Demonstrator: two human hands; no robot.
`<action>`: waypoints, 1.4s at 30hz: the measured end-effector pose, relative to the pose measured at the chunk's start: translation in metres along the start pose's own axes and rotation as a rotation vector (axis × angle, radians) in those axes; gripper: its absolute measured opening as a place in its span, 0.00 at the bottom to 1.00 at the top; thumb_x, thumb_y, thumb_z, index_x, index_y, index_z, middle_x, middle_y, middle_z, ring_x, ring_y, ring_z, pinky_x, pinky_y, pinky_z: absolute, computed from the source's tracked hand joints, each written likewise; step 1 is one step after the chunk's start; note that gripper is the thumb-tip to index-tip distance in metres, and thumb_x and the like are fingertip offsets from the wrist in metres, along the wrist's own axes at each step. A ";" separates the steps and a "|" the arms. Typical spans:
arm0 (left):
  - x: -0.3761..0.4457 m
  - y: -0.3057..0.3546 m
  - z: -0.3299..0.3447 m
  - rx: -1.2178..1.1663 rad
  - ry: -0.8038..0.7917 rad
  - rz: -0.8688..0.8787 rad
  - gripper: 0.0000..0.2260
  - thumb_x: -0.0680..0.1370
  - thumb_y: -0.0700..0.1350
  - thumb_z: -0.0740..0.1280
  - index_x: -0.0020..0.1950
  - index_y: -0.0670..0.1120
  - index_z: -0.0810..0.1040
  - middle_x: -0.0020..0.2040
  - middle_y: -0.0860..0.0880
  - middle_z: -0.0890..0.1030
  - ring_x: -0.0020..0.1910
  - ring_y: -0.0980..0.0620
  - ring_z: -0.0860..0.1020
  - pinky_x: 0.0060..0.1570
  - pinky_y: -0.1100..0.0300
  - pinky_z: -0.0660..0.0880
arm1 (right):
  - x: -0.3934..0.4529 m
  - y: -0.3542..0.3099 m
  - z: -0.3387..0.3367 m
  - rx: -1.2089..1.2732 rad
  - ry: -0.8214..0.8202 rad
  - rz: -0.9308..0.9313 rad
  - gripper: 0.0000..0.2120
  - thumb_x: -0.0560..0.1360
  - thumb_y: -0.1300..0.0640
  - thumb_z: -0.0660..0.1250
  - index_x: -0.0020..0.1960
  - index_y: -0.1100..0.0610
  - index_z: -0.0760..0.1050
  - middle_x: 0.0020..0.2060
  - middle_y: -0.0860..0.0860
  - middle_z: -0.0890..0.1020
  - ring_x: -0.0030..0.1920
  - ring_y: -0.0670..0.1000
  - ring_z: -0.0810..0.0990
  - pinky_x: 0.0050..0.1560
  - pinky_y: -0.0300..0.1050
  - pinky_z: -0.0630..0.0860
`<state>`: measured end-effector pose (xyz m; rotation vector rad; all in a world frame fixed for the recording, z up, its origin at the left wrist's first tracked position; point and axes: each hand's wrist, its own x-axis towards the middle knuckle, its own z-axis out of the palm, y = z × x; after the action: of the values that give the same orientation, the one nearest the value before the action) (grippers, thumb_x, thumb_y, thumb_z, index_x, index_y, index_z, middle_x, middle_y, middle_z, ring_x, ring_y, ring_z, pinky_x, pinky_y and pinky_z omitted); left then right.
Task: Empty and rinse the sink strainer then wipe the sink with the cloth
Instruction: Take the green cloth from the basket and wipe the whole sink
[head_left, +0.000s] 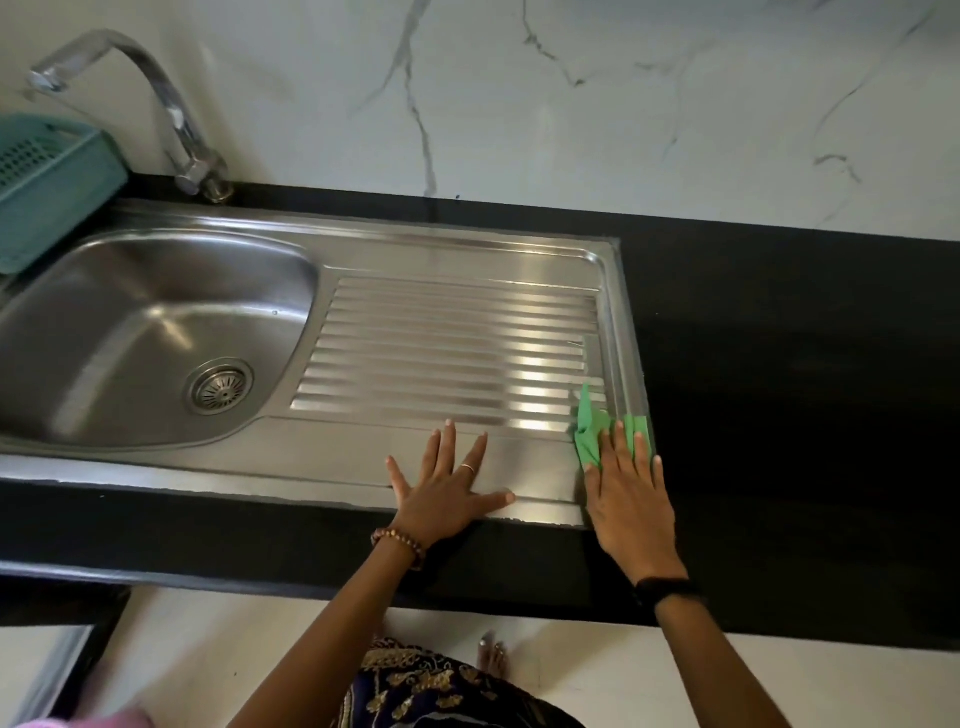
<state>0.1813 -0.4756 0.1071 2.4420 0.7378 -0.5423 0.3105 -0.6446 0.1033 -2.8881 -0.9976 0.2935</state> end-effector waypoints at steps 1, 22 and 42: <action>0.000 -0.001 0.000 0.003 0.004 0.000 0.36 0.74 0.68 0.53 0.73 0.58 0.36 0.74 0.47 0.29 0.74 0.47 0.32 0.65 0.31 0.32 | -0.004 0.001 0.001 0.001 -0.007 0.002 0.26 0.81 0.49 0.43 0.76 0.56 0.43 0.77 0.55 0.46 0.77 0.56 0.43 0.76 0.54 0.43; -0.034 -0.154 -0.032 -0.122 0.488 -0.257 0.41 0.71 0.67 0.60 0.76 0.49 0.47 0.78 0.47 0.46 0.76 0.51 0.42 0.68 0.38 0.32 | 0.045 -0.088 0.015 0.051 0.029 -0.110 0.28 0.81 0.45 0.42 0.76 0.57 0.43 0.77 0.56 0.43 0.77 0.55 0.40 0.74 0.52 0.36; -0.048 -0.168 -0.032 -0.182 0.445 -0.329 0.54 0.66 0.72 0.60 0.74 0.44 0.34 0.77 0.45 0.38 0.71 0.57 0.35 0.69 0.50 0.30 | 0.084 -0.269 0.038 -0.021 -0.082 -0.864 0.23 0.81 0.48 0.49 0.75 0.47 0.53 0.77 0.50 0.53 0.77 0.54 0.50 0.75 0.54 0.39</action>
<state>0.0506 -0.3559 0.0952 2.3014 1.3232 -0.0336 0.2056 -0.3811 0.0876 -2.1736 -2.1022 0.3214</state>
